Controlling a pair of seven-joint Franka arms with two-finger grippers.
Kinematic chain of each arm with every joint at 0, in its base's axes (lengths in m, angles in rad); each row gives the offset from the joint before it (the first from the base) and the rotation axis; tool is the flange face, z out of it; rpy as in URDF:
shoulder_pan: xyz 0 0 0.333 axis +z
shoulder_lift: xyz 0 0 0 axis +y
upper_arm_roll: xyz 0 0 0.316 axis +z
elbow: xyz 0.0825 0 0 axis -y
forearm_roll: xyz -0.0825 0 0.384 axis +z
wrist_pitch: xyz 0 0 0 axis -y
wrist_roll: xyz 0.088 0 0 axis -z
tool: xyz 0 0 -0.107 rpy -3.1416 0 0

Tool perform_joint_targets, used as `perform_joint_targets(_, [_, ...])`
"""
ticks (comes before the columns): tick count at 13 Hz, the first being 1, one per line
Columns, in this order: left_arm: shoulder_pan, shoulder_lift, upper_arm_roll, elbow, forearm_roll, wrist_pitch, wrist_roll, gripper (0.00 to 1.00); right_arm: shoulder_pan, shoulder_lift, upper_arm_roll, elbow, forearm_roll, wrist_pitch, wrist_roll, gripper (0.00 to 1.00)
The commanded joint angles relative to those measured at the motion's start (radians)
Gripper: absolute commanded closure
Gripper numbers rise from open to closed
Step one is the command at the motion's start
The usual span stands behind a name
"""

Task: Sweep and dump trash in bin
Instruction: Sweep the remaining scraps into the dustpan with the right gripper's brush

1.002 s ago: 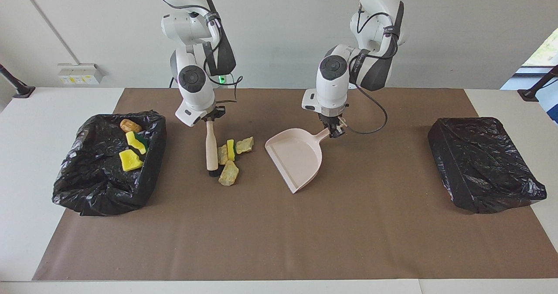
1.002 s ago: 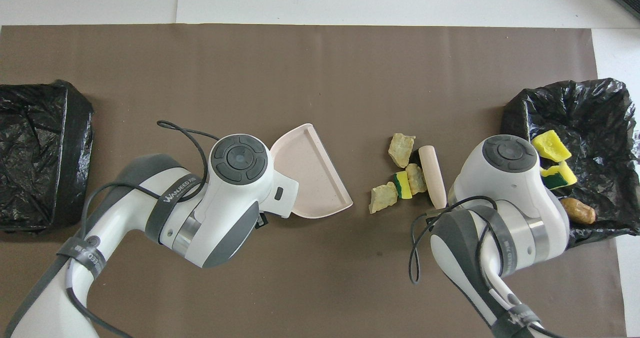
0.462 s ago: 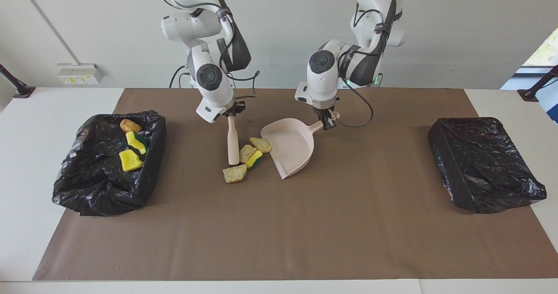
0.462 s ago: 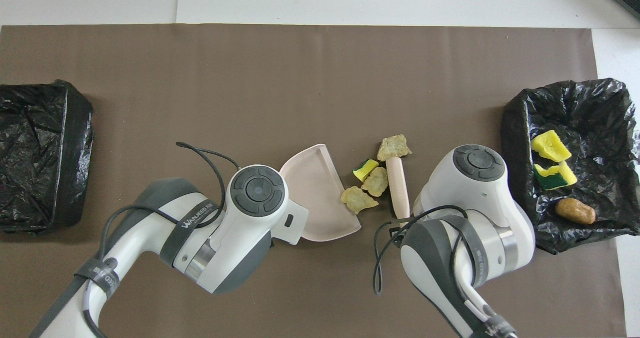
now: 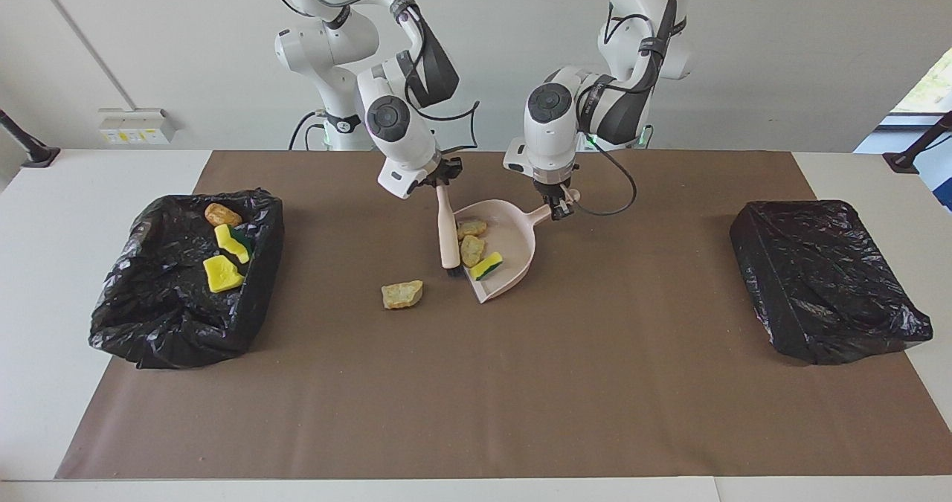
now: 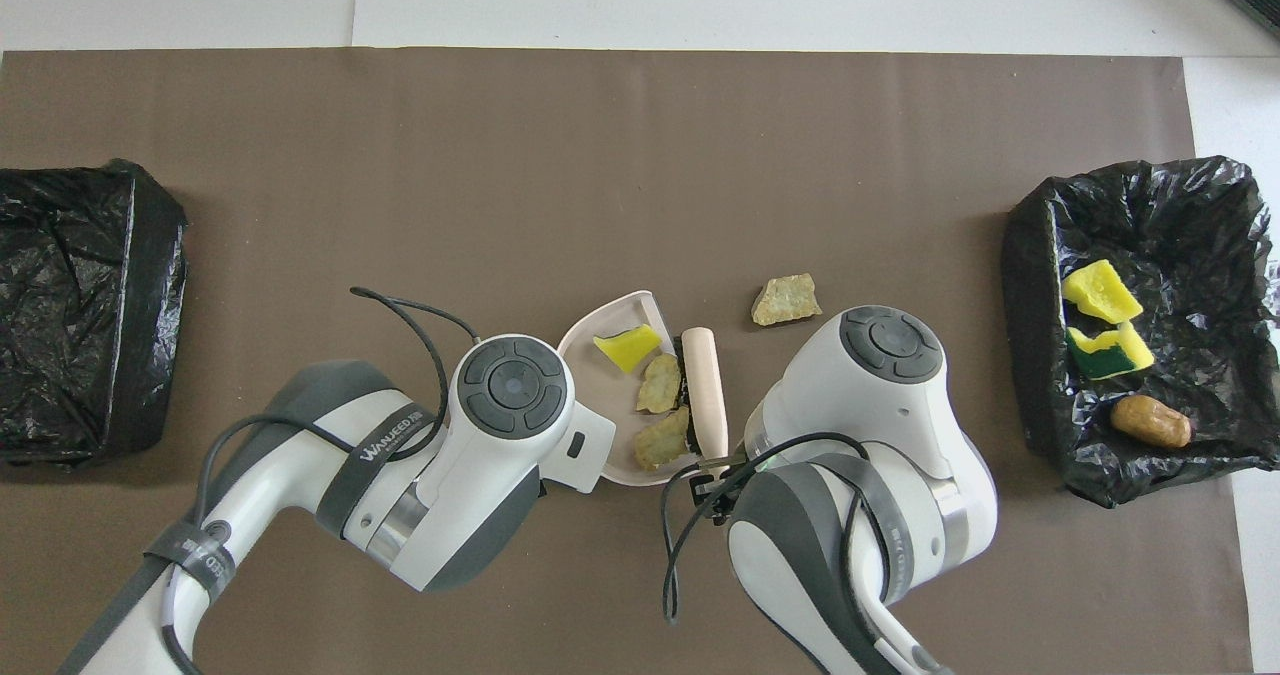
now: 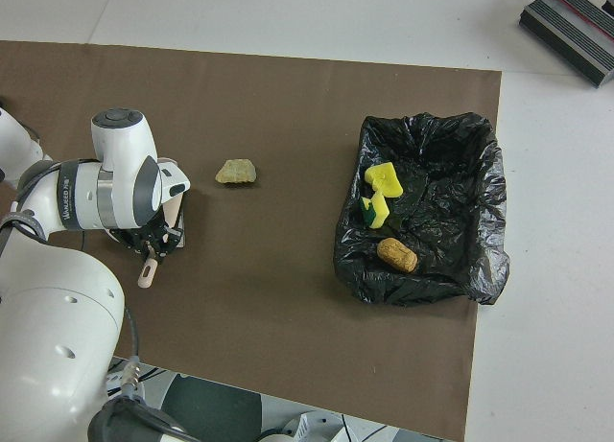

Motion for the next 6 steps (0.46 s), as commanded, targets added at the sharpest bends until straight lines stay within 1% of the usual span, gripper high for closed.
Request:
perform_joint_targets(1, [-0.014, -0.035, 0.014, -0.043, 0.018, 0.027, 0.010, 1.00, -0.023, 0.016, -0.003, 0.107, 0.013, -0.116, 0.012, 1.00])
perform_joint_targets(2, [-0.014, -0.035, 0.014, -0.043, 0.018, 0.027, 0.010, 1.00, -0.046, 0.010, -0.012, 0.145, -0.001, -0.173, 0.012, 1.00])
perform_joint_targets(3, [-0.014, -0.035, 0.014, -0.043, 0.018, 0.027, 0.008, 1.00, -0.083, 0.010, -0.009, 0.191, -0.052, -0.204, 0.010, 1.00])
perform_joint_targets(4, [-0.014, -0.035, 0.014, -0.043, 0.018, 0.027, 0.008, 1.00, -0.100, 0.027, -0.003, 0.230, -0.129, -0.197, 0.010, 1.00])
perform_joint_targets(5, [-0.014, -0.035, 0.014, -0.043, 0.018, 0.027, 0.008, 1.00, -0.100, 0.041, -0.004, 0.233, -0.207, -0.147, 0.007, 1.00])
perform_joint_targets(6, [-0.012, -0.034, 0.014, -0.043, 0.018, 0.030, 0.008, 1.00, -0.117, 0.047, -0.006, 0.222, -0.261, -0.070, 0.006, 1.00])
